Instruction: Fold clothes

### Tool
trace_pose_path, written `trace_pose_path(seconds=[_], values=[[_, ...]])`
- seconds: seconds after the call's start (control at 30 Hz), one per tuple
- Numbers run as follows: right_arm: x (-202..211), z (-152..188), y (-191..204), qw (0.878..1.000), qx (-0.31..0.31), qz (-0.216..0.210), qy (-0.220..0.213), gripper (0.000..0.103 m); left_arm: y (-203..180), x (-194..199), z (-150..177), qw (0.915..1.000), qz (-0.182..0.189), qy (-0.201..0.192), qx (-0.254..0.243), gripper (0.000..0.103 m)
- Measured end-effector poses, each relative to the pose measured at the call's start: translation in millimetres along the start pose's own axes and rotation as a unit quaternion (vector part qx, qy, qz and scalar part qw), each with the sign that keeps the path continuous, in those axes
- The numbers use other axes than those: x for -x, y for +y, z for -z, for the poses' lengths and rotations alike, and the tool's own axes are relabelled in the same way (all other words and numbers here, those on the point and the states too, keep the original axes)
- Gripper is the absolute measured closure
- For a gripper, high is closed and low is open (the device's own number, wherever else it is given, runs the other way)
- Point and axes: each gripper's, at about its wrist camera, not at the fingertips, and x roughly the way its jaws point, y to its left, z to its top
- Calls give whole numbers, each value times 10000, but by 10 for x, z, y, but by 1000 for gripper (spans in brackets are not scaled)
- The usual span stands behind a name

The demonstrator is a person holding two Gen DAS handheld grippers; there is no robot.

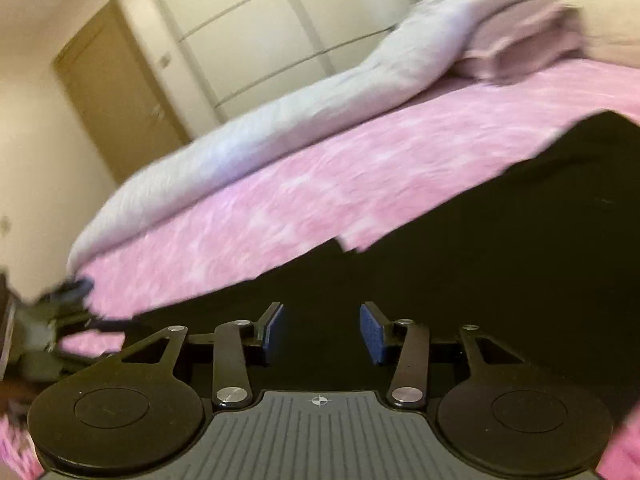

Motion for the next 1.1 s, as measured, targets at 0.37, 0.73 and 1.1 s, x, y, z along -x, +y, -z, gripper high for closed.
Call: trace_pose_path(seconds=[0.37,0.73,1.1], values=[[-867,-69,193,9923,744,-170,972,57,718,-197,95,9910,352,-246,1265,59],[37,344,1029,9630,2411,-718,970,56,750,330,321,9921,-384,-205,1175,57],[-203,1175,1934,9219,3130,-1462,1755,56,453,1050,1162,9903,-664,-134,1215,56]])
